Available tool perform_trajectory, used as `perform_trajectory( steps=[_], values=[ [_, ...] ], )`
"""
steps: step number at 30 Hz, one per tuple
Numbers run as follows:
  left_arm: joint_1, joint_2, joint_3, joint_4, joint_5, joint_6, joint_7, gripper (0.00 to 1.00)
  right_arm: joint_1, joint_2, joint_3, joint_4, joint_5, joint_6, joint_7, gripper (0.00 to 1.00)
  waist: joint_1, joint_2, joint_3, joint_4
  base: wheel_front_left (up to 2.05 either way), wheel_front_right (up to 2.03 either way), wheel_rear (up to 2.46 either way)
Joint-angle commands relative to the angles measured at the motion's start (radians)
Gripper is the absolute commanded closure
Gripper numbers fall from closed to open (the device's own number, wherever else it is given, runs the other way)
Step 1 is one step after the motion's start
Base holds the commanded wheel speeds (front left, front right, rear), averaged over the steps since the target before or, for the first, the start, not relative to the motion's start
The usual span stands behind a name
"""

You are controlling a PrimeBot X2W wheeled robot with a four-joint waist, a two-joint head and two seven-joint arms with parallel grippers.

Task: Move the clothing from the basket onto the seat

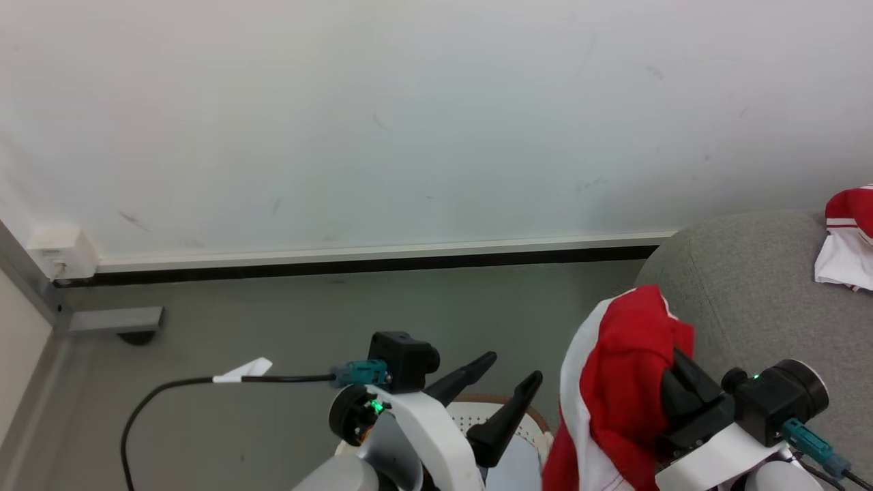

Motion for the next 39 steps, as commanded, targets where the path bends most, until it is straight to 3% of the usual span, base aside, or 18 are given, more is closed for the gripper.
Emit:
perform_trajectory(
  steps=[1,12,29,39],
  values=[
    [-0.005,-0.001,0.002,0.008,0.018,0.004,-0.016,0.0,0.018,-0.007,-0.016,-0.007,0.006,-0.002,0.0,1.0,0.0,-0.0001,0.0,-0.005,0.0,0.0,0.0],
    [-0.013,-0.013,-0.018,0.034,0.049,0.006,-0.057,0.0,0.021,-0.035,-0.103,-0.038,0.007,-0.002,0.0,1.0,0.0,-0.0001,0.014,-0.077,0.0,0.0,0.0],
    [-0.033,-0.053,-0.085,0.033,0.095,-0.027,-0.107,0.0,0.024,-0.076,-0.195,-0.073,0.0,-0.002,0.0,1.0,0.0,-0.0001,0.033,-0.294,0.0,0.0,0.0],
    [-0.062,-0.083,-0.139,0.021,0.116,-0.048,-0.095,0.0,0.038,-0.088,-0.275,-0.106,0.013,-0.002,0.0,1.0,0.0,-0.0001,0.08,-0.308,0.0,0.0,0.0]
  ],
)
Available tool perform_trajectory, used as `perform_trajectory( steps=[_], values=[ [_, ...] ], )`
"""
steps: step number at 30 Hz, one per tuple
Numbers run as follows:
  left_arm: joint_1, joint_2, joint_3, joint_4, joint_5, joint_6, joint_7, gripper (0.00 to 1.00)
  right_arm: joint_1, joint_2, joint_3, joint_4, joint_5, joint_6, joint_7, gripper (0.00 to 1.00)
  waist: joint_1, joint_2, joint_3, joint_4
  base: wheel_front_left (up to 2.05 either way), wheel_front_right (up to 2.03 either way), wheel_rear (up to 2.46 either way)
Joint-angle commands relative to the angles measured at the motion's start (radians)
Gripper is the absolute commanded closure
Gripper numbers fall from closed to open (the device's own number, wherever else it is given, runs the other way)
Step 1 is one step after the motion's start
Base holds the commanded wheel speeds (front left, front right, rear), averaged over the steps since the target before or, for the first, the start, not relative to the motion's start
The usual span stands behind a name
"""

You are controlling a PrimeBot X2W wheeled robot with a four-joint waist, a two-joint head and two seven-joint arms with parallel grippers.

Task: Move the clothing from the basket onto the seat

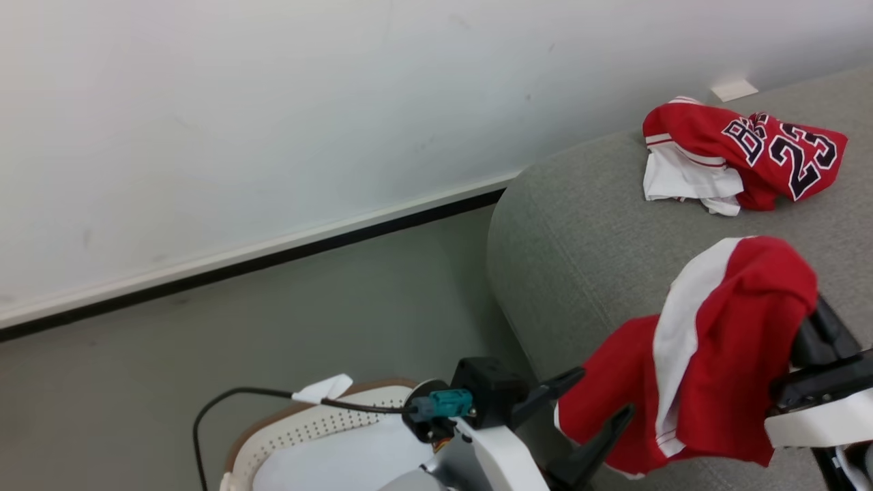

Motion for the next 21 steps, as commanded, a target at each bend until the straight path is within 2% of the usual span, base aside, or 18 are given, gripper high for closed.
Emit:
perform_trajectory(
  steps=[1,7,13,21],
  values=[
    [-0.018,0.0,-0.001,-0.004,0.014,-0.004,0.005,0.0,0.0,-0.002,-0.018,-0.007,0.01,-0.002,0.0,1.0,0.0,-0.0001,0.023,0.012,0.0,0.0,0.0],
    [-0.101,0.002,-0.002,0.0,0.048,-0.015,0.022,0.0,-0.088,0.013,-0.126,-0.01,0.001,-0.003,0.0,1.0,0.0,-0.0001,0.133,0.054,0.0,0.0,0.0],
    [-0.22,-0.002,0.013,0.03,0.092,-0.031,0.017,0.0,-0.318,0.015,-0.267,0.084,0.009,-0.002,0.009,1.0,0.0,-0.0001,0.267,0.094,0.0,0.0,0.0],
    [-0.386,-0.016,0.046,0.071,0.147,-0.048,-0.032,0.0,-0.697,-0.086,-0.518,0.298,-0.041,-0.002,0.069,1.0,0.0,-0.0001,0.448,0.158,0.0,0.0,0.0]
  ],
)
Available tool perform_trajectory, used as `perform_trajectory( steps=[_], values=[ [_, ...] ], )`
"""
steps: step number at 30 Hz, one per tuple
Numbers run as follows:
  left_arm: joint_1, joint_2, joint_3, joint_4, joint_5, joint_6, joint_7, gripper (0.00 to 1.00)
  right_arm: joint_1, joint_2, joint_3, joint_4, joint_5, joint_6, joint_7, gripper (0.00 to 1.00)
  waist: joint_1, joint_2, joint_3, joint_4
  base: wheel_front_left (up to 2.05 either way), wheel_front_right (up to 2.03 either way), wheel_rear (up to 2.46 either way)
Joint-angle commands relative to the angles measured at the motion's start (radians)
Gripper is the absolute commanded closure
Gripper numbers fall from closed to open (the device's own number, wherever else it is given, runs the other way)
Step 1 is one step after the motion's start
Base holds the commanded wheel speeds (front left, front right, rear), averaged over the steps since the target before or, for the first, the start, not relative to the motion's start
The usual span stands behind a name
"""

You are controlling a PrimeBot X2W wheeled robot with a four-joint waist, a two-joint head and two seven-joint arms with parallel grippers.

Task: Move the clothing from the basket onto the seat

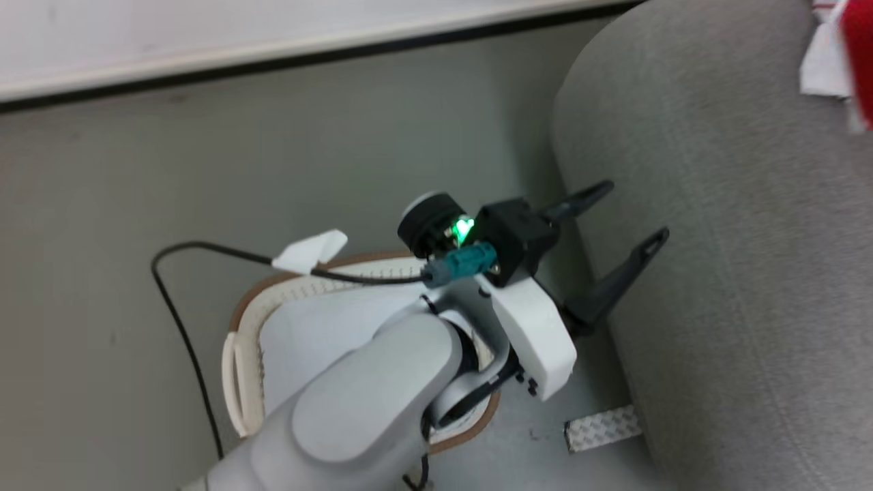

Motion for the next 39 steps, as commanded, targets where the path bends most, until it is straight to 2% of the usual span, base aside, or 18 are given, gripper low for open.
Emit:
perform_trajectory(
  steps=[1,5,8,12,17,18,19,20,24,28,32,33,35,36,39],
  values=[
    [-0.022,-0.001,0.009,0.005,0.008,-0.002,-0.009,0.0,-0.043,-0.021,-0.045,0.036,-0.03,-0.002,0.0,1.0,-0.0003,0.0,0.094,0.052,0.0,0.0,0.0],
    [-0.059,-0.008,0.018,0.015,0.015,0.0,-0.03,0.0,-0.127,-0.087,-0.197,0.166,-0.15,-0.002,-0.007,1.0,-0.0003,0.0,0.161,0.084,0.0,0.0,0.0],
    [-0.054,-0.011,0.012,0.023,0.015,0.001,-0.045,0.0,-0.128,-0.098,-0.32,0.274,-0.24,-0.002,-0.022,1.0,-0.0003,0.0,0.194,0.109,0.0,0.0,0.0],
    [-0.022,-0.004,-0.004,0.036,0.012,0.004,-0.05,0.0,-0.073,-0.064,-0.486,0.394,-0.335,-0.002,-0.049,1.0,-0.0003,0.0,0.218,0.131,0.0,0.0,0.0],
    [0.016,0.025,-0.007,0.036,0.005,0.018,-0.044,0.0,-0.061,0.025,-0.644,0.44,-0.474,-0.002,-0.065,1.0,-0.0003,0.0,0.227,0.134,0.0,0.0,0.0],
    [0.026,0.029,0.0,0.035,-0.005,0.022,-0.048,0.0,-0.065,0.046,-0.658,0.446,-0.503,-0.002,-0.066,0.81,-0.0003,0.0,0.223,0.129,0.0,0.0,0.0],
    [0.037,0.035,0.008,0.036,-0.012,0.03,-0.055,0.0,-0.073,0.068,-0.661,0.457,-0.536,-0.002,-0.067,0.51,-0.0003,0.0,0.217,0.123,0.0,0.0,0.0],
    [0.045,0.045,0.016,0.038,-0.011,0.038,-0.062,0.0,-0.086,0.085,-0.665,0.461,-0.559,-0.002,-0.067,0.0,-0.0003,0.0,0.208,0.117,0.0,0.0,0.0],
    [0.086,0.065,0.046,0.048,-0.03,0.067,-0.096,0.0,-0.104,0.147,-0.654,0.461,-0.646,-0.002,-0.069,0.0,-0.0003,0.0,0.166,0.099,0.0,0.0,0.0],
    [0.127,0.096,0.093,0.061,-0.055,0.1,-0.142,0.0,-0.04,0.196,-0.593,0.448,-0.656,-0.002,-0.069,0.0,-0.0003,0.0,0.101,0.08,0.0,0.0,0.0],
    [0.169,0.117,0.131,0.078,-0.075,0.118,-0.173,0.0,0.07,0.235,-0.522,0.374,-0.581,-0.002,-0.071,0.0,-0.0003,0.0,0.041,0.069,0.0,0.0,0.0],
    [0.202,0.132,0.147,0.089,-0.093,0.125,-0.193,0.0,0.182,0.258,-0.46,0.299,-0.504,-0.002,-0.07,0.0,-0.0003,0.0,-0.011,0.066,0.0,0.0,0.0],
    [0.236,0.142,0.159,0.094,-0.114,0.133,-0.204,0.0,0.281,0.268,-0.409,0.227,-0.432,-0.002,-0.069,0.0,-0.0003,0.0,-0.056,0.062,0.0,0.0,0.0],
    [0.236,0.142,0.159,0.094,-0.114,0.133,-0.204,0.0,0.281,0.268,-0.409,0.227,-0.432,-0.002,-0.069,0.0,-0.0003,0.0,-0.056,0.062,0.0,0.0,0.0],
    [0.287,0.161,0.174,0.097,-0.131,0.144,-0.214,0.0,0.417,0.269,-0.351,0.155,-0.356,-0.002,-0.069,0.0,-0.0003,0.0,-0.114,0.054,0.0,0.0,0.0]
  ],
)
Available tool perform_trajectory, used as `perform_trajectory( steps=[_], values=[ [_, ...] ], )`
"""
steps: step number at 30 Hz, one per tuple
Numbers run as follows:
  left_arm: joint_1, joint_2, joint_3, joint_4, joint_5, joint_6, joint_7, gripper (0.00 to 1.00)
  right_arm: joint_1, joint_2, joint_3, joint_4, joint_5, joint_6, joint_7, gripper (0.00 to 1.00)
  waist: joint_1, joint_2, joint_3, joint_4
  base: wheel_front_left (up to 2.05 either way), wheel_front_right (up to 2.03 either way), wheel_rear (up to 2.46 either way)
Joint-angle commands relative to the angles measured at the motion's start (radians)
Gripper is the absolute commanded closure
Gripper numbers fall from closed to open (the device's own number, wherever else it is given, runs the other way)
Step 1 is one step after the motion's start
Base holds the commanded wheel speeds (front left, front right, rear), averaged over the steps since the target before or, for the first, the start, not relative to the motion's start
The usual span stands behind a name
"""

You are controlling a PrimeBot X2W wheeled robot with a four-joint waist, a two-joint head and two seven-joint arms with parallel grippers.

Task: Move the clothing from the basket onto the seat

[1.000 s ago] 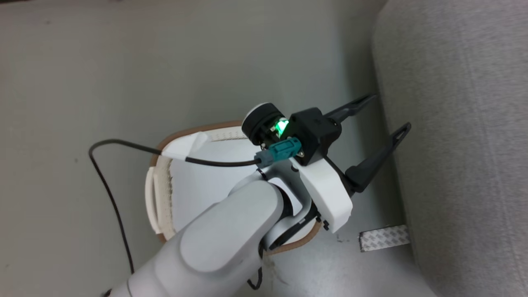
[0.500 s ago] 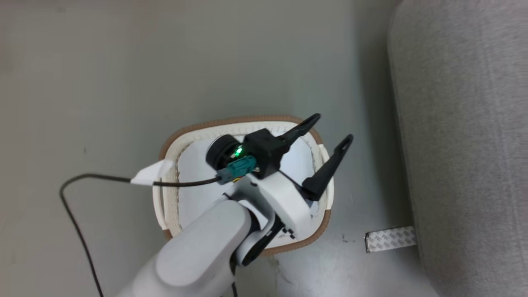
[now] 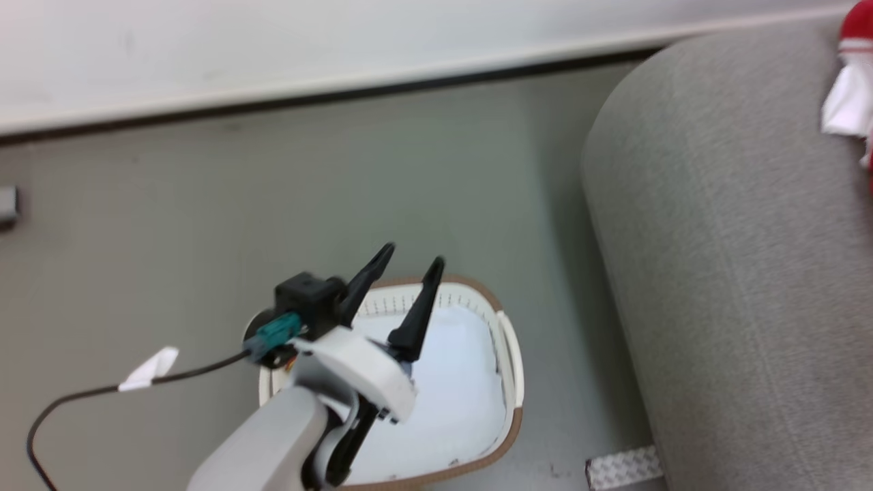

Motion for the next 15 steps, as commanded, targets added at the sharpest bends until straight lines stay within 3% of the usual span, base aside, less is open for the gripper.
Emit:
perform_trajectory(
  steps=[1,8,15],
  values=[
    [0.018,0.011,0.004,0.0,-0.008,0.001,-0.004,0.0,0.023,-0.008,0.006,-0.014,0.012,-0.003,0.0,0.0,0.0003,0.0,-0.062,-0.016,0.0,0.0,0.0],
    [0.097,0.022,0.023,-0.011,-0.039,0.03,-0.027,0.0,0.177,-0.022,0.092,-0.142,0.077,-0.003,0.022,0.0,0.0003,0.0,-0.145,-0.011,0.0,0.0,0.0],
    [0.174,0.018,0.047,0.017,-0.049,0.067,-0.064,0.0,0.283,-0.013,0.163,-0.255,0.1,-0.003,0.032,0.0,0.0003,0.0,-0.237,0.053,0.0,0.0,0.0]
  ],
)
